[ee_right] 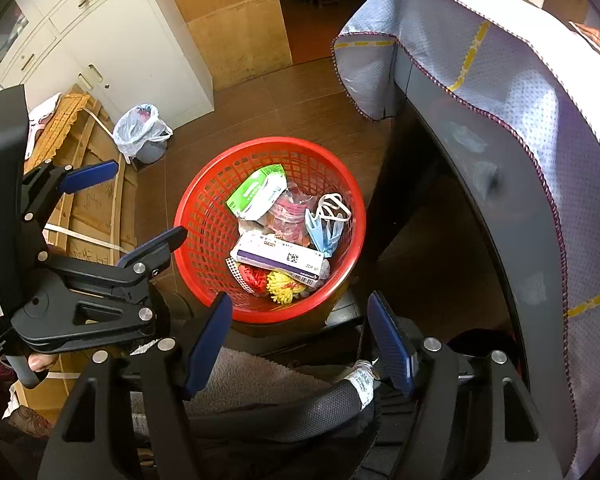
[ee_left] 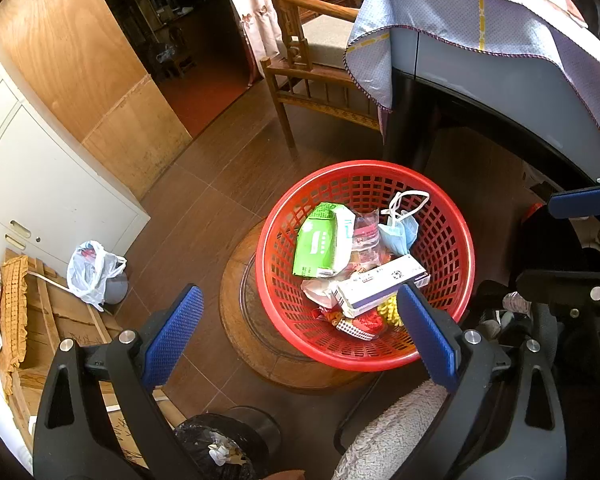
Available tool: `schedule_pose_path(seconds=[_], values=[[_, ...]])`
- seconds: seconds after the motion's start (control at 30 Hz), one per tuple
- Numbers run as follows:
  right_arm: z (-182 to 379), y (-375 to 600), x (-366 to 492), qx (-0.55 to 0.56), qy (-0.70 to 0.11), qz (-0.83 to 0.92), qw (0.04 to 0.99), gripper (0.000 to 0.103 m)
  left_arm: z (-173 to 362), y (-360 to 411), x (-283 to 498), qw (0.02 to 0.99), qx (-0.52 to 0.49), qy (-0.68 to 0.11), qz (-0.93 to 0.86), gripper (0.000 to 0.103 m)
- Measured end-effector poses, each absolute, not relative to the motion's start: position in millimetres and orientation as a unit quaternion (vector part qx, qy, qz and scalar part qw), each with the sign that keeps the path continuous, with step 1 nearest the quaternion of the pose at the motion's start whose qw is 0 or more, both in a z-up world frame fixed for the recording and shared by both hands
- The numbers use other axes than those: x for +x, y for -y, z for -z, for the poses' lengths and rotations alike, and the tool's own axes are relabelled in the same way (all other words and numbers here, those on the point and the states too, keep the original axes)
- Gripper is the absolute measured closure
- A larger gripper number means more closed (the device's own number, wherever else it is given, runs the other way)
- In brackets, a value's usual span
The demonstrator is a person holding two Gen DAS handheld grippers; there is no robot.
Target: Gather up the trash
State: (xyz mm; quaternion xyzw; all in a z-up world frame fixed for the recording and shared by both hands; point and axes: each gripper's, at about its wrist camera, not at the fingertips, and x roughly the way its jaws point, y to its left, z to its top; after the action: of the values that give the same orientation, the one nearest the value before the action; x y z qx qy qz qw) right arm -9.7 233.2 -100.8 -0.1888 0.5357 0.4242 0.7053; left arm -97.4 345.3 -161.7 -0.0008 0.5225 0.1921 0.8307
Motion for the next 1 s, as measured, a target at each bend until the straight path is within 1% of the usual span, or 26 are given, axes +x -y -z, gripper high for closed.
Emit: schedule_pose_path(seconds=[1.0], values=[[100.6,-234.9,-10.0,-0.189,-0.536,-0.424,0.706,0.034,163.3,-339.4,-97.8,0.83,-0.001,-0.523,-0.192,0.009]])
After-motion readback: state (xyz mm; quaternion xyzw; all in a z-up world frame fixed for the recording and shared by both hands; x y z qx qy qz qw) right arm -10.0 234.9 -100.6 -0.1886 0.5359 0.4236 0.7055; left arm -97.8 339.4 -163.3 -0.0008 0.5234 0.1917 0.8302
